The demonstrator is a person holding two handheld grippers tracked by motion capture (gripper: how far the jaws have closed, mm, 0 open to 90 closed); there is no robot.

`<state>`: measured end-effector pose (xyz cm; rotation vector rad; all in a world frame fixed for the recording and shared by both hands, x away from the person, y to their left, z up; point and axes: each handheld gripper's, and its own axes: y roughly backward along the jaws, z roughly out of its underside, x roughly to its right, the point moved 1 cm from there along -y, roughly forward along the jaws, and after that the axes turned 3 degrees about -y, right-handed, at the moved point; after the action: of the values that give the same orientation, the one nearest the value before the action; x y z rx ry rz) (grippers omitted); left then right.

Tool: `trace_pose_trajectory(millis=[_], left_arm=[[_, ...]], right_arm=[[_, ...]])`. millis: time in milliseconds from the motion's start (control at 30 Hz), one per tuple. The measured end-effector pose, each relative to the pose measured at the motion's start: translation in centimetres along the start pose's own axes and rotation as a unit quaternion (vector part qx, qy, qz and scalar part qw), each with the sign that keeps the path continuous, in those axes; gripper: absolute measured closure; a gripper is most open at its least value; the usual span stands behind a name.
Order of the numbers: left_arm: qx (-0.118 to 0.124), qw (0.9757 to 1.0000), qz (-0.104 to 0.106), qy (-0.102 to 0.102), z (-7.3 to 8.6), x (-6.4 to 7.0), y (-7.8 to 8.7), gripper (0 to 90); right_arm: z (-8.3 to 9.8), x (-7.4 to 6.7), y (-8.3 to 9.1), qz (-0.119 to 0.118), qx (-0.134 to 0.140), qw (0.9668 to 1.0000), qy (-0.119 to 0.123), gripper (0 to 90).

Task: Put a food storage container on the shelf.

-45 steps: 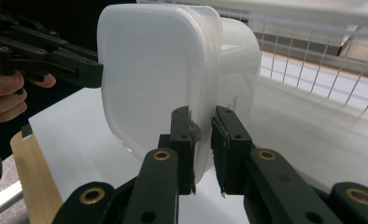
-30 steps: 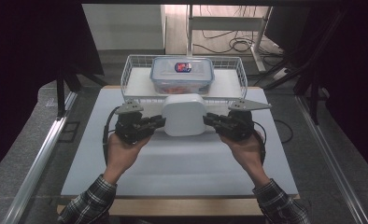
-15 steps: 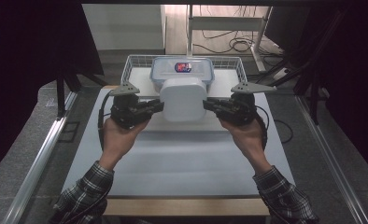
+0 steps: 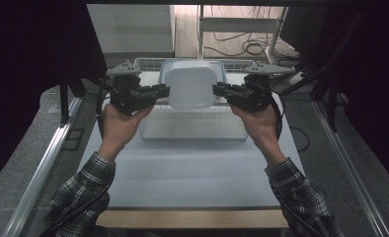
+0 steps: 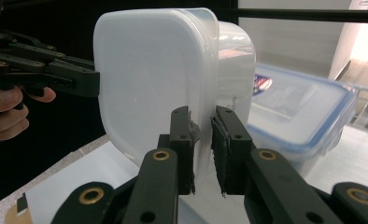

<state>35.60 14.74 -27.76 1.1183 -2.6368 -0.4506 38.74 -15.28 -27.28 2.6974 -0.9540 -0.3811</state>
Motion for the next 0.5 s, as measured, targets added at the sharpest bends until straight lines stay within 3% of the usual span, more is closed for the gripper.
trace_pose_trajectory(millis=[200, 500], left_arm=[[0.003, 1.0, 0.002, 0.002, -1.6, -0.8, -0.4, 79.4], [0.008, 0.9999, -0.001, 0.011, -2.8, -2.3, -1.6, 79.1]], right_arm=[[-1.7, 0.8, -0.6, 0.009, 0.004, 0.9999, -0.007, 77.4], [-2.7, 2.0, -1.9, 0.023, 0.004, 0.9996, -0.018, 76.6]])
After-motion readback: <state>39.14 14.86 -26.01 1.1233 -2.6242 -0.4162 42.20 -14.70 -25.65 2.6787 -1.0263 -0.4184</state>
